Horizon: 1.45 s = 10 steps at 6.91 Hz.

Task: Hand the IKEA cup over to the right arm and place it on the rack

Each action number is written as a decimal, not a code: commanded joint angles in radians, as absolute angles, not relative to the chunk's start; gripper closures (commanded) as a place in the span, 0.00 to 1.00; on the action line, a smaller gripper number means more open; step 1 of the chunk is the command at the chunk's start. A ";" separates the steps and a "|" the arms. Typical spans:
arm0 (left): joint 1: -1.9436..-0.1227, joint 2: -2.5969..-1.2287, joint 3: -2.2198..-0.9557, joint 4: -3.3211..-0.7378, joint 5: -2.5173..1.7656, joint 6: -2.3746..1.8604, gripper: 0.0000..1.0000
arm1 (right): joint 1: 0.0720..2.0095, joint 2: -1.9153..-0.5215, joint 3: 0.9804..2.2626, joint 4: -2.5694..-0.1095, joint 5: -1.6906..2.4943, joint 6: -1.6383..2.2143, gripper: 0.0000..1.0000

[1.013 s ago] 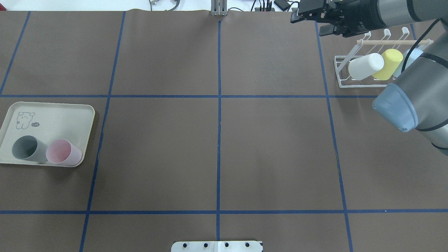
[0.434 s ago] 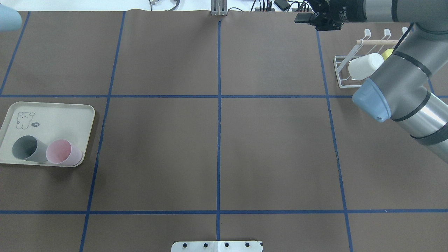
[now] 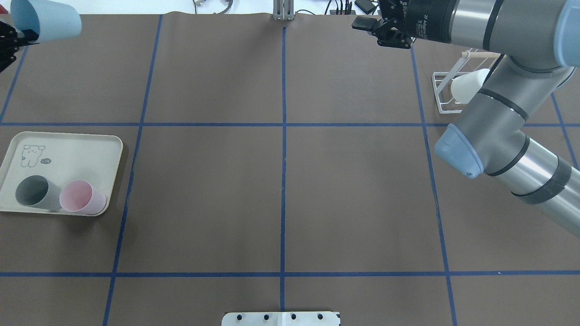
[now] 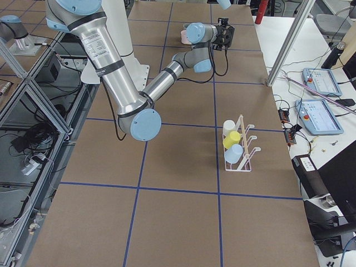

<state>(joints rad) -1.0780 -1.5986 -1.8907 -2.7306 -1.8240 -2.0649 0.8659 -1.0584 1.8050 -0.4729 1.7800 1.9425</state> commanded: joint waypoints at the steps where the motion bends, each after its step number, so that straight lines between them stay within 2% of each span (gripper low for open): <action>1: -0.930 -1.664 -1.884 -2.894 -1.702 -2.399 1.00 | 0.769 -1.055 1.804 -0.384 1.636 1.993 0.00; 5: -0.735 -1.893 -1.844 -2.977 -1.470 -2.785 1.00 | 0.707 -1.045 1.804 -0.365 1.555 2.005 0.00; 7: -0.596 -1.922 -1.784 -3.164 -1.247 -2.829 1.00 | 0.704 -1.045 1.804 -0.367 1.555 2.003 0.00; 10: -0.480 -2.069 -1.679 -3.188 -1.106 -2.821 1.00 | 0.657 -1.043 1.804 -0.370 1.507 1.996 0.00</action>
<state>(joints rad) -0.5131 -2.0075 -1.7207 -3.1897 -1.1381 -2.8241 0.6819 -1.0436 1.8040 -0.3673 1.5356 1.9999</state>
